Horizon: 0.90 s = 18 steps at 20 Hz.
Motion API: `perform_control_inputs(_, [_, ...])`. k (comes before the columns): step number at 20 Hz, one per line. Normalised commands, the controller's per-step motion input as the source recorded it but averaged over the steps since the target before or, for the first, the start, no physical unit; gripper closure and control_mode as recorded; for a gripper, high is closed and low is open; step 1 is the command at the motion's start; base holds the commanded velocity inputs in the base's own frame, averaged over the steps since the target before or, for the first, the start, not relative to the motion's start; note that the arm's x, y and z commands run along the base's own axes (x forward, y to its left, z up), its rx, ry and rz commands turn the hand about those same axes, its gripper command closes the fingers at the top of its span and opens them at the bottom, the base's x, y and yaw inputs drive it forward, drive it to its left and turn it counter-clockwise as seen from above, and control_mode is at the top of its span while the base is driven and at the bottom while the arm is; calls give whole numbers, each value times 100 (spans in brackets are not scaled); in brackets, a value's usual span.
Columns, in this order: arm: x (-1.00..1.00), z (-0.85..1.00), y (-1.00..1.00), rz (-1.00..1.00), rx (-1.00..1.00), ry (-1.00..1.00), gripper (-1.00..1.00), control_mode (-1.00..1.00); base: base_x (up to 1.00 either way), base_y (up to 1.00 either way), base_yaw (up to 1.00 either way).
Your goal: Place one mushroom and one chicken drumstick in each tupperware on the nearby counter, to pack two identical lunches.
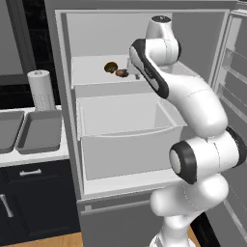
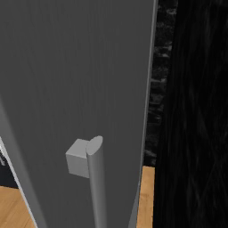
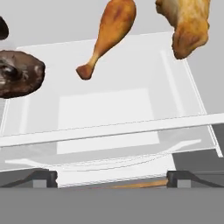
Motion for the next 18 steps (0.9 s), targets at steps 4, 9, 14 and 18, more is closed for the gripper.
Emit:
perform_control_inputs(4, [59, 27, -8, 0, 4, 0, -100, -100, 0, 0, 0])
perform_control_inputs(9, [70, 0, 0, 0, 2, 0, -100, -100, 0, 0, 0])
perform_control_inputs(14, [71, -19, 0, 0, 1, 0, -100, -100, 0, 0, 0])
perform_control_inputs(18, [65, -27, 0, -2, 0, 1, -100, -100, 0, 0, 0])
